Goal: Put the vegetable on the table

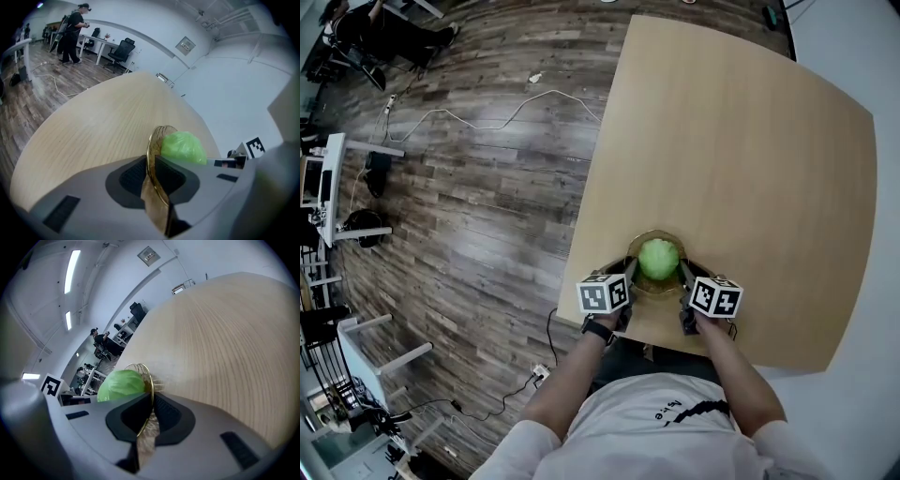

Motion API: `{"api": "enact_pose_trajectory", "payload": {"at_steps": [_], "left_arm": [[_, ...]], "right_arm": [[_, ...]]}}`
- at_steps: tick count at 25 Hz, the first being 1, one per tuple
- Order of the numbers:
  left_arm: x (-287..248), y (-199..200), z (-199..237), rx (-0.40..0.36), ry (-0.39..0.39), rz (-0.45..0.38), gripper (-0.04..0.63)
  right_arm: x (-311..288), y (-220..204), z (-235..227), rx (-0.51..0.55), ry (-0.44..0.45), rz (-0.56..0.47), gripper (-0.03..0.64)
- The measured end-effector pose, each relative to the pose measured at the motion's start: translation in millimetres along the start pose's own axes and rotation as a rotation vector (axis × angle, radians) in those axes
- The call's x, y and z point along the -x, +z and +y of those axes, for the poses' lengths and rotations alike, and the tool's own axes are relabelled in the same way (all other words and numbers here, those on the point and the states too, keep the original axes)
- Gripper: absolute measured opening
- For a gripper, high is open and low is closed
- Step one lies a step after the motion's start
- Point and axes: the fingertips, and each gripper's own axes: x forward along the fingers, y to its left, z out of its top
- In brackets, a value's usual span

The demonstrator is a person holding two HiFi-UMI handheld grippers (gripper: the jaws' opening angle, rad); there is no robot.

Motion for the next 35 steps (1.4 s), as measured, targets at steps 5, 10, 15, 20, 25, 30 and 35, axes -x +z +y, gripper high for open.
{"api": "enact_pose_trajectory", "payload": {"at_steps": [5,10,15,20,25,30,35], "left_arm": [[-3,3,2,-0.083,0.041,-0.002,0.058],[3,11,6,-0.113,0.015,-0.026,0.08],[13,26,8,-0.125,0.009,-0.064,0.095],[28,37,1,-0.146,0.01,-0.117,0.094],[59,41,-29,-0.163,-0.037,-0.163,0.055],[92,45,-54,-0.182,-0.097,-0.212,0.031],[135,46,-78,-0.215,-0.161,-0.262,0.029]], "right_arm": [[-3,2,-2,0.086,-0.04,0.03,0.028],[-3,3,-3,0.147,-0.056,0.034,0.037],[4,12,-1,0.175,-0.077,-0.004,0.055],[15,23,6,0.247,-0.136,-0.065,0.057],[47,26,19,0.301,-0.179,-0.118,0.044],[69,24,61,0.299,-0.1,-0.175,0.026],[95,18,119,0.297,0.001,-0.249,0.021]]}}
